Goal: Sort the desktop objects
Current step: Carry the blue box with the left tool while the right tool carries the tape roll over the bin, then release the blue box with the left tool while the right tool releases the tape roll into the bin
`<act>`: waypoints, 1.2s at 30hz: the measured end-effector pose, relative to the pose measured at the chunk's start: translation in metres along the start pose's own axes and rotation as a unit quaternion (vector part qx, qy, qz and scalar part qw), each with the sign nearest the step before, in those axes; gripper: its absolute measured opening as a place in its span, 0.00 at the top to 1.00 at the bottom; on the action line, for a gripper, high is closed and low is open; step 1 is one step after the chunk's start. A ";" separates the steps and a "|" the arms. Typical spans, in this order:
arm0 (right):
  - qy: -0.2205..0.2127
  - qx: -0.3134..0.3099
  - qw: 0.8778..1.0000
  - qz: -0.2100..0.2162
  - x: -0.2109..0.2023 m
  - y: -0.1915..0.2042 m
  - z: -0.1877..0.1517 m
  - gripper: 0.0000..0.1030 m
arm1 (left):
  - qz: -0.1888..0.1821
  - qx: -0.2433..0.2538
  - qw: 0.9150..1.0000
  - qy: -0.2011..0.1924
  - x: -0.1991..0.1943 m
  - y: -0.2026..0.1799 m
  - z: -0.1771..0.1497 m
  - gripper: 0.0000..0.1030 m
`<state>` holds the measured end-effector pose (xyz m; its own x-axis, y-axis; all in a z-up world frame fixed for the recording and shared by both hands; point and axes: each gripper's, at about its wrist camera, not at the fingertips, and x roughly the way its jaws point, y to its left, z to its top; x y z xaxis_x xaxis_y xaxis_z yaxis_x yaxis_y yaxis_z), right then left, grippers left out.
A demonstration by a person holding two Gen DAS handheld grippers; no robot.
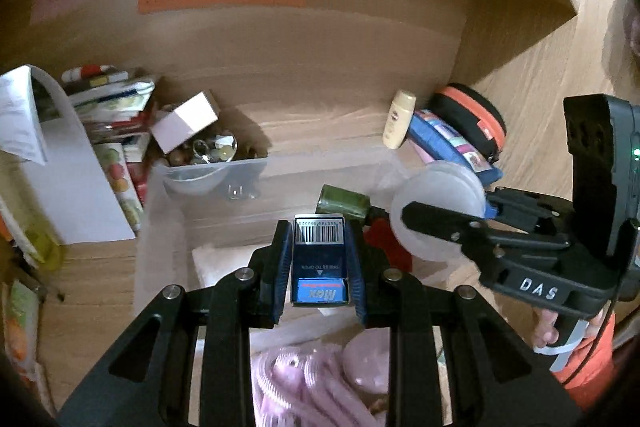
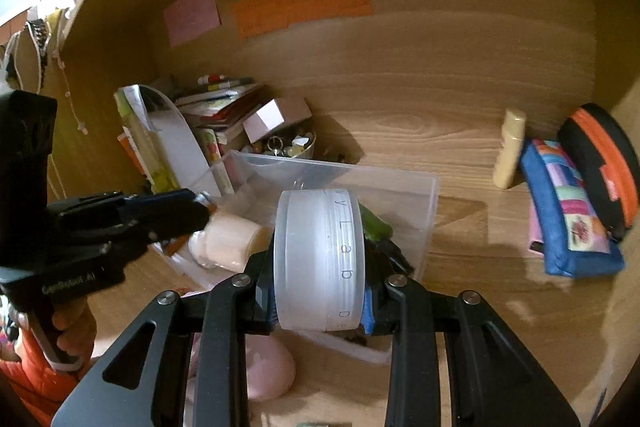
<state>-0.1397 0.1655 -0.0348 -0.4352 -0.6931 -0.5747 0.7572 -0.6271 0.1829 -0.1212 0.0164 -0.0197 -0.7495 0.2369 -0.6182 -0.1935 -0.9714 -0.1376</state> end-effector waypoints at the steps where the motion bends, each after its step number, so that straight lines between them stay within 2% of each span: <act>1: 0.003 0.001 1.000 0.001 0.004 -0.001 0.000 0.74 | -0.001 -0.001 1.000 0.003 0.004 0.000 0.000 0.74; 8: 0.040 0.005 0.999 0.002 0.032 -0.006 -0.008 0.74 | -0.009 0.001 0.999 0.033 0.028 0.000 -0.006 0.74; 15: 0.054 -0.009 0.998 -0.013 0.041 -0.005 -0.013 0.74 | -0.004 -0.002 0.998 0.057 0.037 0.001 -0.012 0.74; 23: 0.057 -0.025 0.998 -0.033 0.044 -0.002 -0.013 0.74 | 0.011 -0.001 0.998 0.065 0.039 0.000 -0.014 0.74; 32: 0.059 -0.045 0.997 -0.038 0.043 0.005 -0.015 0.69 | 0.007 -0.007 0.998 0.067 0.038 0.002 -0.012 0.74; 36: 0.051 -0.050 0.997 -0.040 0.038 0.008 -0.014 0.63 | 0.015 -0.008 0.998 0.060 0.032 0.001 -0.011 0.71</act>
<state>-0.1435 0.1390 -0.0661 -0.4480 -0.5992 -0.6635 0.7694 -0.6364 0.0552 -0.1380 0.0230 -0.0482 -0.6730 0.2045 -0.7108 -0.1616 -0.9784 -0.1286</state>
